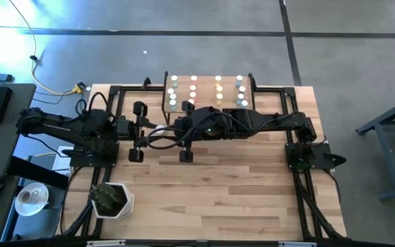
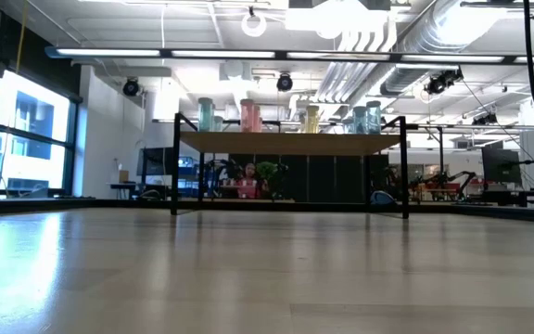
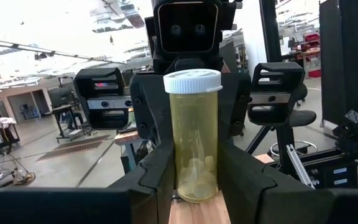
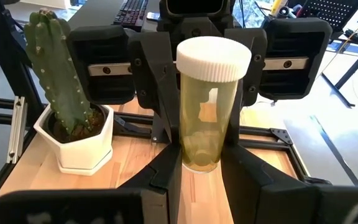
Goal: Pick and place medicine bottles onto shelf by color
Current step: Put the yellow pill bottle on the shelf
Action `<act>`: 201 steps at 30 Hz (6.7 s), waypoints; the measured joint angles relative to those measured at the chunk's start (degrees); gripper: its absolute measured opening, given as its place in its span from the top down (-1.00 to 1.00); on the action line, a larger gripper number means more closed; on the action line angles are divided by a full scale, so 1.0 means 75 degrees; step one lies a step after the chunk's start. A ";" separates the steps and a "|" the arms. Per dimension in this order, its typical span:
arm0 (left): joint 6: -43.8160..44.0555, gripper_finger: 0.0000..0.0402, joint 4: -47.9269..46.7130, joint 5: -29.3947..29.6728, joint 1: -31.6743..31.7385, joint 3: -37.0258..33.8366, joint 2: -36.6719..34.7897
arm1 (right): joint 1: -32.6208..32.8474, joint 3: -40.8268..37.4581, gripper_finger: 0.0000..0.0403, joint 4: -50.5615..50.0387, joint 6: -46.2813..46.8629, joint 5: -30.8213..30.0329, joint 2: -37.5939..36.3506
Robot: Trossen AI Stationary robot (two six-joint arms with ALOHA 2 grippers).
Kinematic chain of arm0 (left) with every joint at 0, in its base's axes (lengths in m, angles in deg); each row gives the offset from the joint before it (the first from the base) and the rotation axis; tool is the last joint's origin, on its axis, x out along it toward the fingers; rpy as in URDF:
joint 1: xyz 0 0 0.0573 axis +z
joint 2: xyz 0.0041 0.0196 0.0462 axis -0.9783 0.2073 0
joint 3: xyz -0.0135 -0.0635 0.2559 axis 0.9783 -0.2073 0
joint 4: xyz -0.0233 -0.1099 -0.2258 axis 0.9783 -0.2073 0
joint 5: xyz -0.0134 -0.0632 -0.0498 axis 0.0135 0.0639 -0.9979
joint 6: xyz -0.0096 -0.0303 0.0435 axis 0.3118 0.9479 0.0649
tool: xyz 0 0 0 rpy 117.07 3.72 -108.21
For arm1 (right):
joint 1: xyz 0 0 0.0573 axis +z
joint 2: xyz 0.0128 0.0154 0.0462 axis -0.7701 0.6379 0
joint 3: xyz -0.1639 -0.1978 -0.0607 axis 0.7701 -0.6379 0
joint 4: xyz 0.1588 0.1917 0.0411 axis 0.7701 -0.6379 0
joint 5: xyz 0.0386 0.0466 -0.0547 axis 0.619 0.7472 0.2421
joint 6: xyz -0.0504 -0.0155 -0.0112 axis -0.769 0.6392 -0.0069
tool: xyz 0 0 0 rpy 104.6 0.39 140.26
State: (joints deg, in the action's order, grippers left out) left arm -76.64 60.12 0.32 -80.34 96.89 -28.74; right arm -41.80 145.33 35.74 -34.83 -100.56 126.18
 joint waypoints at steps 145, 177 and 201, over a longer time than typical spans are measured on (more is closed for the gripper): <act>0.0399 0.21 0.1306 0.0259 0.0271 0.0009 0.2139 | -0.0291 0.0871 0.54 -0.2920 0.0629 0.1274 -0.0338; 0.0198 0.06 0.1005 0.1075 0.0271 0.0017 0.2113 | -0.0341 0.0863 0.54 -0.3842 0.0305 -0.0869 -0.2141; 0.0195 0.05 0.0886 0.1074 0.0271 0.0015 0.2113 | -0.1795 -0.4472 0.54 -0.2415 0.1493 -0.0787 -0.4276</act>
State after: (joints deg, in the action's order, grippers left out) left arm -75.17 66.76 8.37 -78.31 97.00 -12.90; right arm -55.27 111.79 17.63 -23.63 -106.46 94.11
